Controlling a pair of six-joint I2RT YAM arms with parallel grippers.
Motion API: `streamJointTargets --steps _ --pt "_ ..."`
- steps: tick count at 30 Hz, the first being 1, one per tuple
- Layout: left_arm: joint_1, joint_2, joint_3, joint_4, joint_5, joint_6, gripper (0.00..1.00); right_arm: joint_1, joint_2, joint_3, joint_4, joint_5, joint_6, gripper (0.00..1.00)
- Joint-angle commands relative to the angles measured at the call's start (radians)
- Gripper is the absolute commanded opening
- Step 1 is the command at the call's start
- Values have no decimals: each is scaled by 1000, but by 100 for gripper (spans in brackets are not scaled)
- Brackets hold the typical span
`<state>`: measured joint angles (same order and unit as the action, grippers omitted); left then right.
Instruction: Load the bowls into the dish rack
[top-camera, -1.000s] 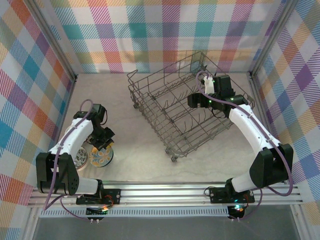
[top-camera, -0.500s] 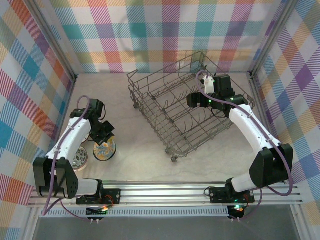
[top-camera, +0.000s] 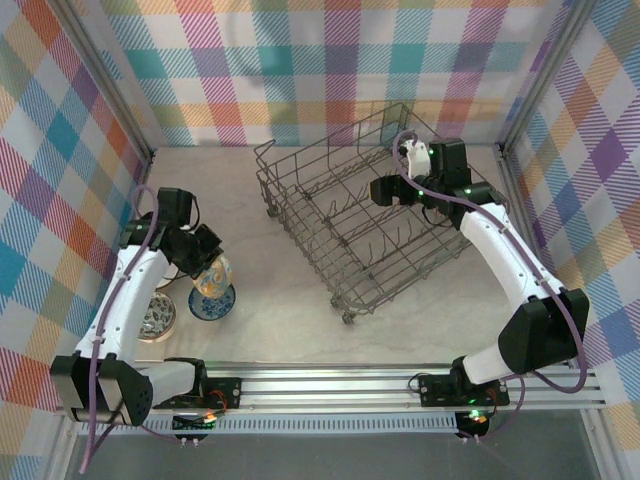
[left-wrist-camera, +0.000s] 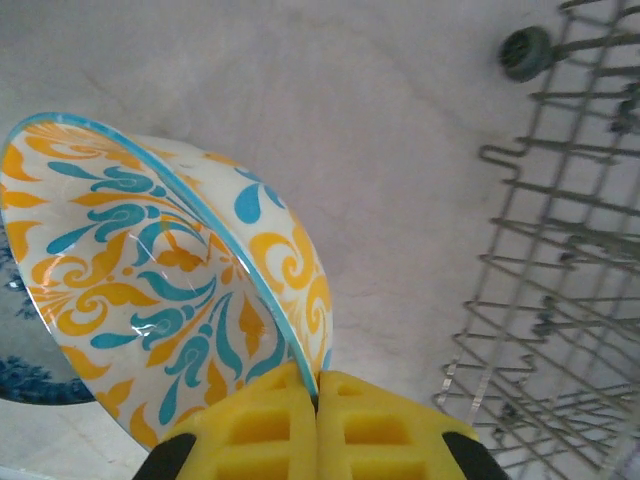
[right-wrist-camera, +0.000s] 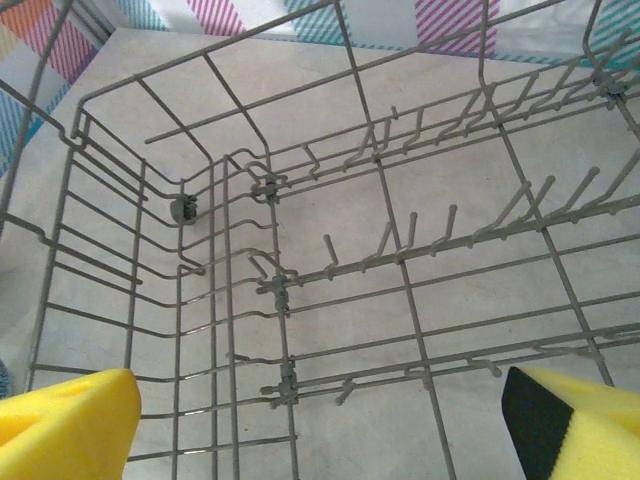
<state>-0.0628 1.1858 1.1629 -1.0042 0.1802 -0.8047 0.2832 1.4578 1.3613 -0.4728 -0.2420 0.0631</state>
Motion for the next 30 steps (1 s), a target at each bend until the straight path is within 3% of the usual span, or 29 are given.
streamJointTargets --steps 1,12,16,23,30 --pt "8 -32 111 55 17 -50 0 7 18 45 -13 -54 -22 93" --pt "-46 55 432 176 -111 -100 0 8 -51 76 -24 -108 -14 91" --pt "-139 100 513 269 -191 -140 0 24 -59 82 22 -148 4 89" --pt "-332 242 663 351 -358 -160 0 101 -103 66 63 -90 -7 88" --pt "-504 371 804 415 -488 -146 0 152 -163 -34 301 -166 58 88"
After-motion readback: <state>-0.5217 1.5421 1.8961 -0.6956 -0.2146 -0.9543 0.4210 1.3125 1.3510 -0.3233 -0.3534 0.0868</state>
